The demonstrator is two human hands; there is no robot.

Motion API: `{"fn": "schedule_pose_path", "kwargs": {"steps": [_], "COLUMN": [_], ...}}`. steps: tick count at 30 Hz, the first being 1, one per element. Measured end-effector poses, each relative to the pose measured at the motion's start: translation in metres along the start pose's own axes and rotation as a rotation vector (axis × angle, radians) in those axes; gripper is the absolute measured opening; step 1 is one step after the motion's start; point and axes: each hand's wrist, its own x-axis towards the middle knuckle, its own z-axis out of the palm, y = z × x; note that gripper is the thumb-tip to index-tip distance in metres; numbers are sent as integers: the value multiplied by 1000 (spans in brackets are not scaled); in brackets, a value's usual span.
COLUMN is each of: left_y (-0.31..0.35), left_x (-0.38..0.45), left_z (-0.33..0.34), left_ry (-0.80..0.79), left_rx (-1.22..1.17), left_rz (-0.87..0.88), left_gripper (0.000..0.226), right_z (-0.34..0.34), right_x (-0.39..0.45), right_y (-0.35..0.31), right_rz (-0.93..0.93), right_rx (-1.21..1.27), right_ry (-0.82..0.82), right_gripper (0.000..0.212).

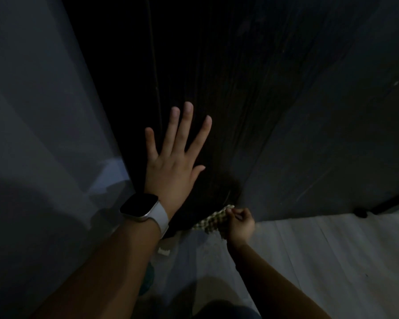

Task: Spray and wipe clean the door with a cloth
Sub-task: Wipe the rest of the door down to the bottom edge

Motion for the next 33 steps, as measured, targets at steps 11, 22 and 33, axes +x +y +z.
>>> {"fn": "schedule_pose_path", "kwargs": {"steps": [11,22,33], "left_y": [2,3,1], "left_x": [2,2,1], "left_z": [-2,-2,0], "left_ry": [-21,-29,0], "left_rx": [-4,-12,-20], "left_rz": [10,-3,-5], "left_gripper": [114,113,112], "right_z": [-6,1,-3], "right_x": [-27,-6,-10], "right_y": [-72,14,0], "right_rz": [-221,121,185], "right_rx": [369,71,209], "right_ry": [-38,-110,-198], "right_gripper": [15,21,14]}}
